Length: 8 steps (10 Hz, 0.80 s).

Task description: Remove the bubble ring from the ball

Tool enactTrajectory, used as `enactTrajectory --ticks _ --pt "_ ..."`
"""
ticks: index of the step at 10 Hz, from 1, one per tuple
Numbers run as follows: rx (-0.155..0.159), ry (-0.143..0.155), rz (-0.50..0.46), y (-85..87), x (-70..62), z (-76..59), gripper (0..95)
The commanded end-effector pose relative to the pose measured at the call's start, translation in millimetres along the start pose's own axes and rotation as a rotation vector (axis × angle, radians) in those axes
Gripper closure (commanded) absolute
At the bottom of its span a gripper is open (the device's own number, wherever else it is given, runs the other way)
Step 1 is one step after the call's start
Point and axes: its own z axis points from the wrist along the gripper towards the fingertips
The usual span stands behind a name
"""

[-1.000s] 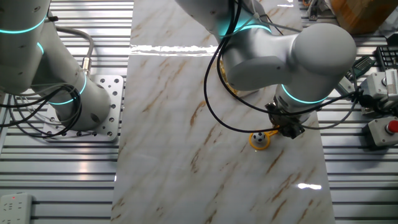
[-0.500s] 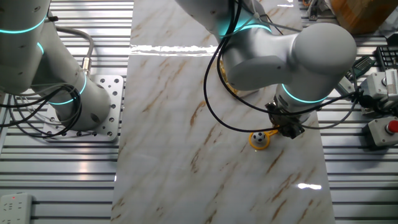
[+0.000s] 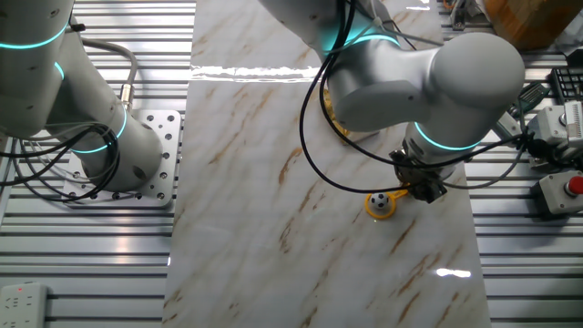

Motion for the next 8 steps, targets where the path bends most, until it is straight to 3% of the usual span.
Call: enactTrajectory --ticks 1,8 --pt "-0.001 0.001 0.002 0.1 -0.1 -0.3 95.0" --pt "-0.005 0.005 0.011 0.1 -0.1 -2.1 95.0"
